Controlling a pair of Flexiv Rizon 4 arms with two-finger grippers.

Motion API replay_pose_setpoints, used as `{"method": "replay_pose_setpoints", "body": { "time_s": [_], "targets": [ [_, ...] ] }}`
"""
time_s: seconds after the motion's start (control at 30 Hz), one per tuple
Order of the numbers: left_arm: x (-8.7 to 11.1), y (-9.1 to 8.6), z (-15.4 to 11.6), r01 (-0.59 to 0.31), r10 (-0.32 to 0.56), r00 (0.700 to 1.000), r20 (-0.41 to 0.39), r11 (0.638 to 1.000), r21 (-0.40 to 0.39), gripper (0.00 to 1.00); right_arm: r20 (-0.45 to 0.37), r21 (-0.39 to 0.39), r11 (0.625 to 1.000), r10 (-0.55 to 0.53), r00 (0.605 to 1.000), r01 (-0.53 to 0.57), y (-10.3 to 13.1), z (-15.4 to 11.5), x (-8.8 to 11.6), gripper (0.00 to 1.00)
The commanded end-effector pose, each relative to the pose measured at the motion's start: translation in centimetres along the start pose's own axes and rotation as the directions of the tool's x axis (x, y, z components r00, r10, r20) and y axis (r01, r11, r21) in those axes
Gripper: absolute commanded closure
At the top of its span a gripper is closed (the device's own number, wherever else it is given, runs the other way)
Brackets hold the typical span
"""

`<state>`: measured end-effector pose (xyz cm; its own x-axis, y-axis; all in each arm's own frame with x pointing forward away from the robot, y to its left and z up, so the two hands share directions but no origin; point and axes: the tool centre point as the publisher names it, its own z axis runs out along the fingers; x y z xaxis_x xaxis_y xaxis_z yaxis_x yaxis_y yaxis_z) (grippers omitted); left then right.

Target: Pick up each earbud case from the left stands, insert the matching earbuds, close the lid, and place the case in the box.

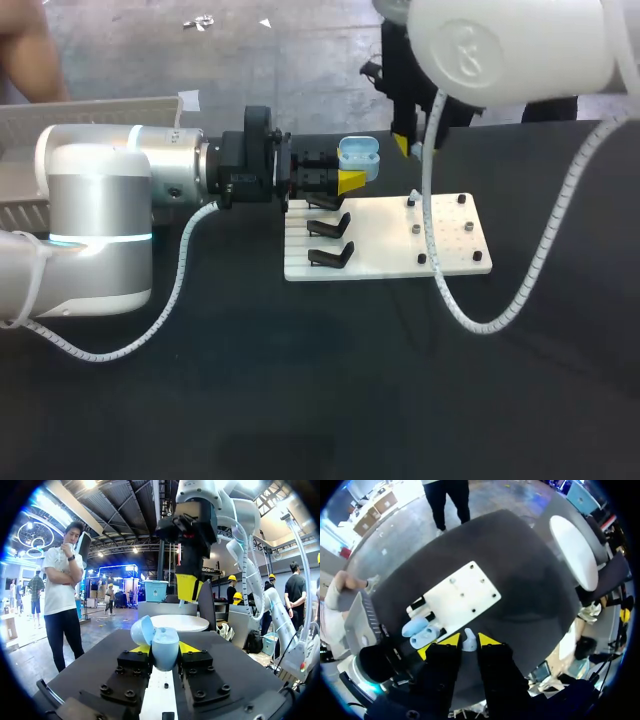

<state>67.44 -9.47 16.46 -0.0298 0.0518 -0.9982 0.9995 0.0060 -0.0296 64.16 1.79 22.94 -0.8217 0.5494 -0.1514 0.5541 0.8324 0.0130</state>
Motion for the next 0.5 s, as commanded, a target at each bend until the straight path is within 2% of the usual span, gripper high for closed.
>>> {"method": "replay_pose_setpoints", "body": {
  "time_s": [0.03,0.5],
  "targets": [
    [0.1,-0.1,0.0,-0.004,0.004,1.000,0.005,1.000,-0.005,1.00,-0.011,0.040,0.999,-0.025,1.000,0.026,1.6,-0.8,-0.1,1.00],
    [0.1,-0.1,0.0,-0.004,0.004,1.000,0.005,1.000,-0.005,1.00,-0.054,0.094,0.987,-0.128,0.990,0.133,4.3,-1.1,0.5,1.00]
  ]
}}
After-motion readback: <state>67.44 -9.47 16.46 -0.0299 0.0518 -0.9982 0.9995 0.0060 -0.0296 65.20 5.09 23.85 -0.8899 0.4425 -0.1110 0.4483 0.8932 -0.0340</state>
